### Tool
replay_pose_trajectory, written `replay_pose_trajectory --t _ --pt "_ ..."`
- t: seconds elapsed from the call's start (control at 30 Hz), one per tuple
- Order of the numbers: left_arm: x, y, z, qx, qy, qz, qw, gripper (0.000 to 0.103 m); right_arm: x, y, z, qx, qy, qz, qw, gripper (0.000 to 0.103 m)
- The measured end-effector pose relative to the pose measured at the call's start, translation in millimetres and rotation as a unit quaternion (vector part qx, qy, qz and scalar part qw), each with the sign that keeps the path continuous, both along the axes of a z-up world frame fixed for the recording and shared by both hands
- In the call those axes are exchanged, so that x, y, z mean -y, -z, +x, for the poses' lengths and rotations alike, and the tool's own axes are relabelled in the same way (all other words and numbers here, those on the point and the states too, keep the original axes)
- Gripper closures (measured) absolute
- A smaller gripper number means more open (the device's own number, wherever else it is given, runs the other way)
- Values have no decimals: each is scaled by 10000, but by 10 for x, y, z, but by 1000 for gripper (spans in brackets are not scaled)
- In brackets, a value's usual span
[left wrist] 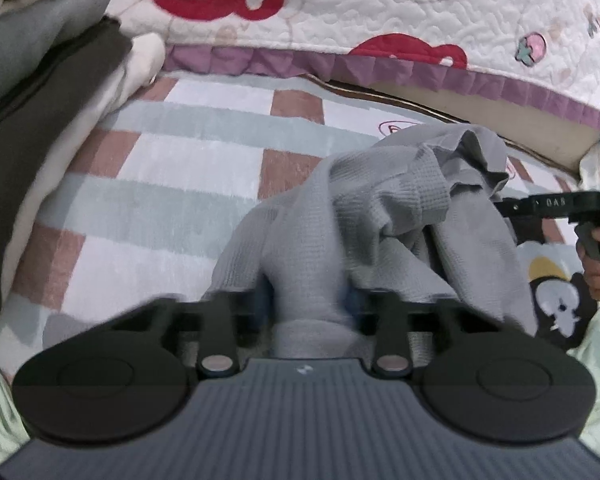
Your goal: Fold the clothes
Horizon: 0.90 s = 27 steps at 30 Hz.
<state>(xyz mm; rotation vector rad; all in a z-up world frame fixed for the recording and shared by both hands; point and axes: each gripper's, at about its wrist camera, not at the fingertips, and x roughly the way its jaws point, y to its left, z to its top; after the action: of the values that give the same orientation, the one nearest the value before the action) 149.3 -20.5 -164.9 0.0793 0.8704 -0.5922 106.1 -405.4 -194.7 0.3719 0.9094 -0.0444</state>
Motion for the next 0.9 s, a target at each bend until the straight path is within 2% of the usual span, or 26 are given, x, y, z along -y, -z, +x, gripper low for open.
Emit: replay_pose_trajectory --t 0.07,0.13,0.17,0.2,0.23,0.27,0.37,0.5,0.6,0.67,0.77,0.83,0.9 --pt "49 6 -13 310 8 263 9992 91 -116 50 0 166 -26 -136 9998 33" --pt "39 -29 -1 432 -108 276 9986 94 -348 116 -19 365 -285 -769 9960 30" --pt "17 -59 5 460 -190 218 9985 94 -459 143 -29 427 -420 -1086 9923 41" --pt "-9 -91 -6 536 -252 192 9981 94 -543 148 -54 537 -560 -1225 9894 73" --pt "-33 -121 -25 630 -326 220 9972 95 -596 130 -68 563 -621 -1230 9889 94" --pt "-60 -147 -43 715 -391 238 9964 95 -623 82 -93 601 -549 -1290 9883 99" --pt "-147 -177 -76 825 -525 212 9950 95 -620 -141 -245 944 -153 -1605 9824 99" --pt "-219 -208 -109 1042 -732 298 9914 95 -388 -489 -559 1274 715 -2062 9675 99" --pt "-281 -244 -106 1173 -921 258 9885 95 -135 -683 -800 1325 1287 -2486 9508 99" --pt "-327 -259 -87 1174 -1034 196 9875 95 74 -791 -945 1296 1613 -2512 9455 100" --pt "-352 -256 -62 1051 -1018 102 9892 95 320 -888 -1104 1218 1958 -2729 9340 100" --pt "-331 -236 -28 791 -845 -4 9933 95 463 -900 -1176 1094 2090 -2826 9298 100" --pt "-286 -214 3 390 -570 -157 9975 93 607 -849 -1208 891 2113 -2704 9350 99"
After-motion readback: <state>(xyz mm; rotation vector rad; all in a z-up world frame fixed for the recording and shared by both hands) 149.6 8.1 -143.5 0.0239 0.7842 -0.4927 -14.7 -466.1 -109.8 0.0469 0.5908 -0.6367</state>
